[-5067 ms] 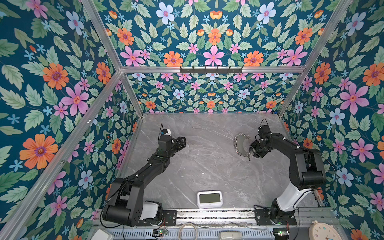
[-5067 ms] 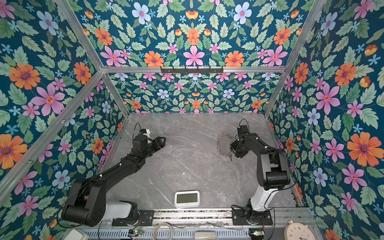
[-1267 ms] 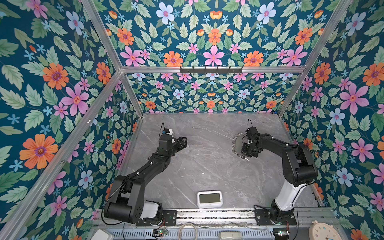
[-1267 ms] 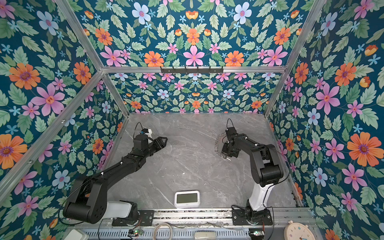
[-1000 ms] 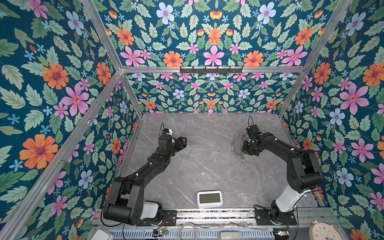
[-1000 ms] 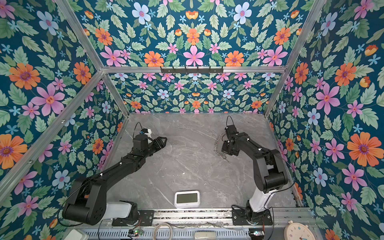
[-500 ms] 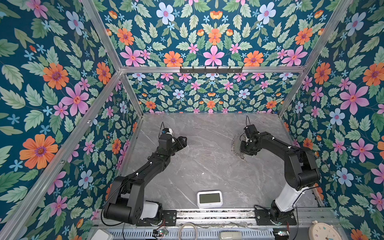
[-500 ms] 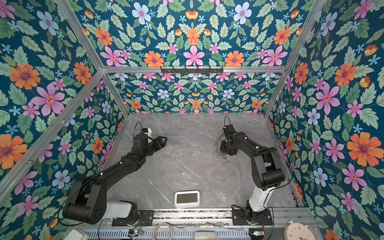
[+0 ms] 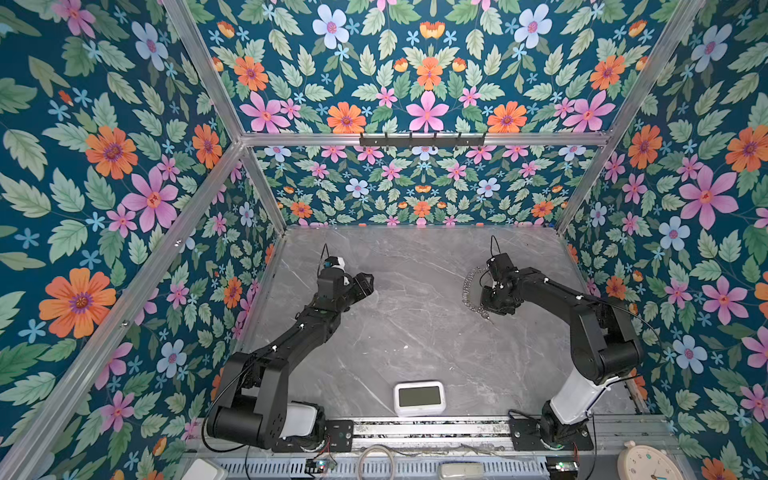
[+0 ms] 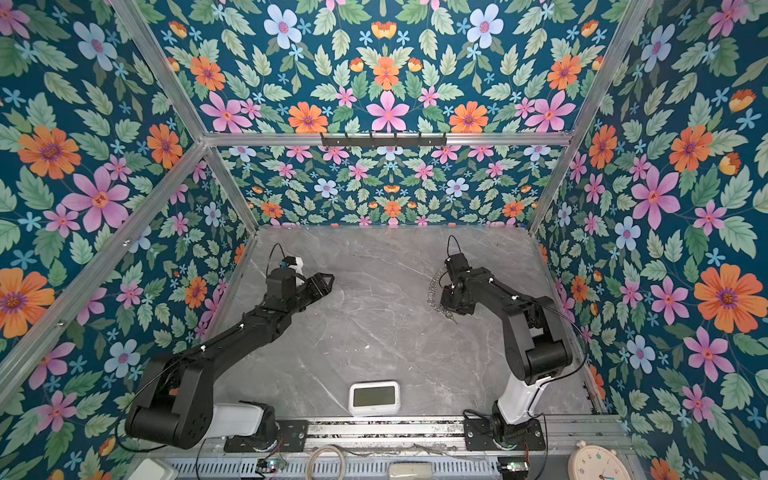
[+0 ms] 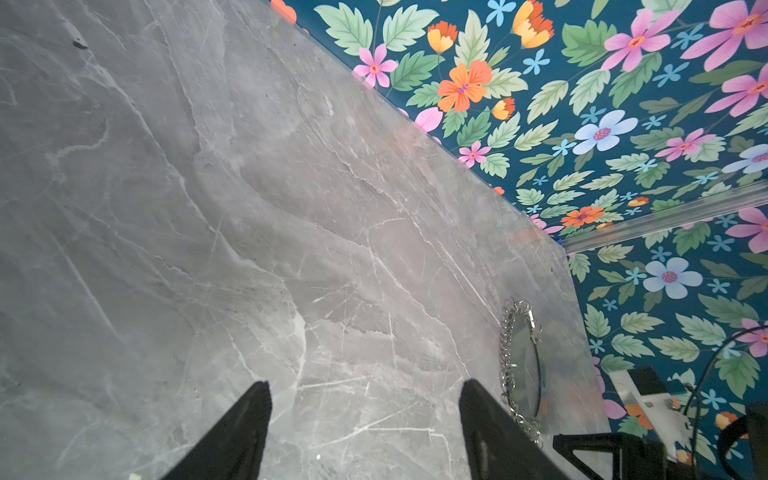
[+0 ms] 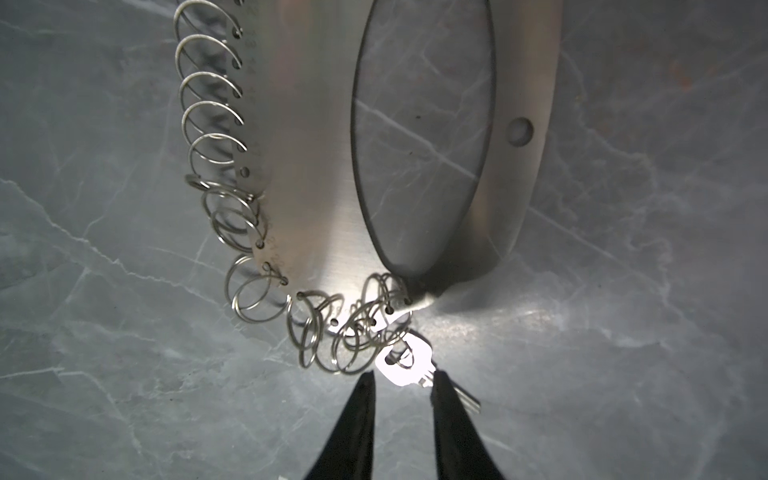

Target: Remove the keys from the keyring

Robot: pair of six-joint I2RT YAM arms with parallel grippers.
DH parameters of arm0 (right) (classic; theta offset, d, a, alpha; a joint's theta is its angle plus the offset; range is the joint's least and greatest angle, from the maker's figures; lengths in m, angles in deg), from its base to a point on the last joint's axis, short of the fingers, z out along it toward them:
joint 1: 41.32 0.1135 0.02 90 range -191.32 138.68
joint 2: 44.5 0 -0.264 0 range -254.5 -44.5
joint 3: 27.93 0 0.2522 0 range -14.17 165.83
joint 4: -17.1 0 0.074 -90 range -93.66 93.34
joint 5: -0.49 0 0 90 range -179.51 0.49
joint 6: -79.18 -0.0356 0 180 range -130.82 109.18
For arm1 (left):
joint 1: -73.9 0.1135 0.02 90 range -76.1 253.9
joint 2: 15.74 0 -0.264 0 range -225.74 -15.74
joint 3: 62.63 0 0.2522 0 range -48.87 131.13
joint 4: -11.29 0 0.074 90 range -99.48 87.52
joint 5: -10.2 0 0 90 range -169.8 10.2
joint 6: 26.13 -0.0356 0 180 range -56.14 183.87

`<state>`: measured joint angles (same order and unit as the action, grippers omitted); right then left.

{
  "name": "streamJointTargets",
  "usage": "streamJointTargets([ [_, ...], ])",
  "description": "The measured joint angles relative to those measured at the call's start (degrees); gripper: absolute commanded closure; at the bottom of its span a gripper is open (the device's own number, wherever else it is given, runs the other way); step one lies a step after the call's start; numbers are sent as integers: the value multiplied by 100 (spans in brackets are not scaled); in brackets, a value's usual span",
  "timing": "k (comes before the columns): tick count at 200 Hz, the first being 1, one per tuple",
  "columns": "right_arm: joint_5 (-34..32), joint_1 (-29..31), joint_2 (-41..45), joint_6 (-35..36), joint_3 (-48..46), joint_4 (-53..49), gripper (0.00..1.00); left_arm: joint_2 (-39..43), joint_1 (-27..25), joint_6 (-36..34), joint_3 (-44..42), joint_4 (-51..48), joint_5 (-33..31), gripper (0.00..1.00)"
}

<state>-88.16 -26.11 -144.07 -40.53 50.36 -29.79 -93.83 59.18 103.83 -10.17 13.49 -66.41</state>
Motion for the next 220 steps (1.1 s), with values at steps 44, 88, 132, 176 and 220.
streamJointTargets([
  [44,157,0,72,46,-249,192,74,-22,0,0,-9,9,0,26],
  [88,170,4,24,199,-46,256,70,-74,0,2,-7,4,0,26],
  [132,83,105,-127,361,26,190,70,-81,0,2,-7,11,0,26],
  [176,-116,133,-256,468,142,122,74,-87,0,2,-7,11,0,26],
  [220,-243,146,-400,575,212,125,73,-98,0,2,-7,4,-2,26],
])
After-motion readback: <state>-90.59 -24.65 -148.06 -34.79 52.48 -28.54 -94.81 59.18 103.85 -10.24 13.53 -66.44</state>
